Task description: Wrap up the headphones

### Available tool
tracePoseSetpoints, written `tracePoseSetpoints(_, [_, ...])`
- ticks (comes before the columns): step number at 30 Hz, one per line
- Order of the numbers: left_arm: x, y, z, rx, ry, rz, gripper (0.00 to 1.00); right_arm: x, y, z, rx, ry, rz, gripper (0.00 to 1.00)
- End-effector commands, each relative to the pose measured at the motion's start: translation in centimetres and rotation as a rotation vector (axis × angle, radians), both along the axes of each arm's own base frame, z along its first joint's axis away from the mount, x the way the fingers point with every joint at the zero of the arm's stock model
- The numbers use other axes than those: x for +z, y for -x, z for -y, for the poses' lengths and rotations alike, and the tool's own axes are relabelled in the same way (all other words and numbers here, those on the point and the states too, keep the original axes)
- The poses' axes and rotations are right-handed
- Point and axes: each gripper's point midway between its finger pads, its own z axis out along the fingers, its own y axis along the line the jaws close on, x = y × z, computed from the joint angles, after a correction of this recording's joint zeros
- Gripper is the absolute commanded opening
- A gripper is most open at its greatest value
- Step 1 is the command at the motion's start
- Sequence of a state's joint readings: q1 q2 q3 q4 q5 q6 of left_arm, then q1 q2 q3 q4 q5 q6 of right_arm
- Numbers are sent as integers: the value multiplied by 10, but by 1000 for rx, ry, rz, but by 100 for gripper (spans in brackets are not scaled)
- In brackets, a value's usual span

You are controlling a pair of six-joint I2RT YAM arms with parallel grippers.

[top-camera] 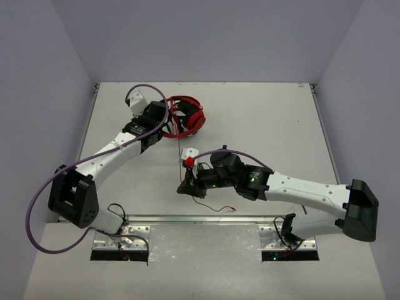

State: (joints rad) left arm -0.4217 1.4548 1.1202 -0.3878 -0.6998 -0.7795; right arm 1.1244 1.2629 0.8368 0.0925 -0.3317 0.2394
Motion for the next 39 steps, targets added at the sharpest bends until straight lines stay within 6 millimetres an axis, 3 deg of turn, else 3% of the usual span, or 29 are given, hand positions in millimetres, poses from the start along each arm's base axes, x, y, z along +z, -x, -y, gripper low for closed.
tracePoseSetpoints(1, [47,5,-7,85,-58,218,0,59,-7,7,21,24,209,1])
tracePoseSetpoints(2, [46,10,-4,69,-64,225,0,62,-16,9,21,56,288,1])
tracePoseSetpoints(3, [30,18,-2,40,-88,199,0,63,-23,11,13,89,317,1])
tracePoseSetpoints(9, [5,43,19,-105,-160,189,0,114,-61,26,-80,146,494,1])
tracePoseSetpoints(14, [7,54,48,-271,-174,251,1,131,-91,36,-145,186,555,1])
tracePoseSetpoints(15, [2,59,49,-297,-178,263,0,130,-95,40,-143,202,569,1])
tracePoseSetpoints(16, [11,65,51,-322,-156,300,0,128,-106,48,-179,227,579,1])
tracePoseSetpoints(19, [9,79,53,-405,-167,358,0,127,-127,66,-240,270,604,1])
tracePoseSetpoints(20, [23,84,55,-429,-145,413,0,125,-141,79,-290,308,628,1])
tracePoseSetpoints(23, [22,96,62,-522,-174,438,0,130,-161,97,-374,363,686,1])
tracePoseSetpoints(29, [20,117,92,-772,-181,486,0,141,-197,115,-453,394,742,1])
tracePoseSetpoints(34, [33,132,109,-874,-144,536,0,126,-225,134,-507,430,713,1])
tracePoseSetpoints(39, [55,154,129,-994,-119,605,0,110,-240,154,-541,404,657,1])
